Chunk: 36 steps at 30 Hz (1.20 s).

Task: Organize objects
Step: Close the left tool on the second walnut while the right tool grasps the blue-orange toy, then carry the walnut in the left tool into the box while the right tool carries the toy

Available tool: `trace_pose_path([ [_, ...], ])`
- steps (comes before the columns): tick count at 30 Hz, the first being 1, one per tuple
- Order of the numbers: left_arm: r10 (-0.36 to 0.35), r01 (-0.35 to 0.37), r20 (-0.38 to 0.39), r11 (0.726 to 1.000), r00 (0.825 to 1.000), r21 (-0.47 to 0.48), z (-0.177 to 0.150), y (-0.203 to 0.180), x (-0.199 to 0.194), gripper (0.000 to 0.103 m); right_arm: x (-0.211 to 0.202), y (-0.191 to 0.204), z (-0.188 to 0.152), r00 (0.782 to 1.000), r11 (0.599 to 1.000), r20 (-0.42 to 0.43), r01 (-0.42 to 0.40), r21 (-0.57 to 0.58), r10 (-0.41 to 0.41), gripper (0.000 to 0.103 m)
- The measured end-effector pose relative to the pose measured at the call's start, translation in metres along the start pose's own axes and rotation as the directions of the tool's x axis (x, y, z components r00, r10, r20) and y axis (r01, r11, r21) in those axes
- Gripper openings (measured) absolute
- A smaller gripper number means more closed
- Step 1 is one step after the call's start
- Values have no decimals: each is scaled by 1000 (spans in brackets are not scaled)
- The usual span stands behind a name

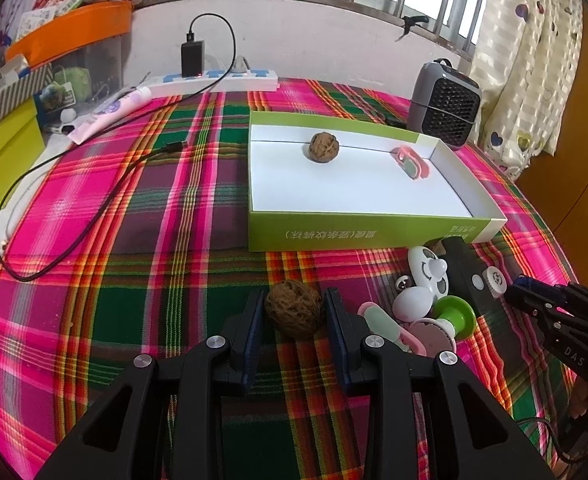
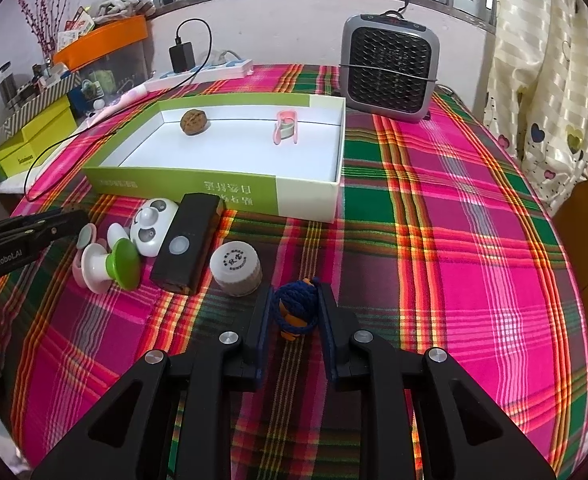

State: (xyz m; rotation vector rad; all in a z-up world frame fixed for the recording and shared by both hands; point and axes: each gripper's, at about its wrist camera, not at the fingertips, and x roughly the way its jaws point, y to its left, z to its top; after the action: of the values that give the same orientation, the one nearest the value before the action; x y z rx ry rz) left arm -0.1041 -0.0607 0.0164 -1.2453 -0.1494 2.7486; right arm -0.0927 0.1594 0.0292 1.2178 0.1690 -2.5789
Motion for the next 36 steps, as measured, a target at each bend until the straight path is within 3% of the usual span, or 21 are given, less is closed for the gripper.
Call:
trace_pose_path([
  [36, -8, 7, 49, 1000, 999, 11, 16, -11, -18, 28, -16, 3, 21, 998, 1000, 53, -27, -16, 27, 22],
])
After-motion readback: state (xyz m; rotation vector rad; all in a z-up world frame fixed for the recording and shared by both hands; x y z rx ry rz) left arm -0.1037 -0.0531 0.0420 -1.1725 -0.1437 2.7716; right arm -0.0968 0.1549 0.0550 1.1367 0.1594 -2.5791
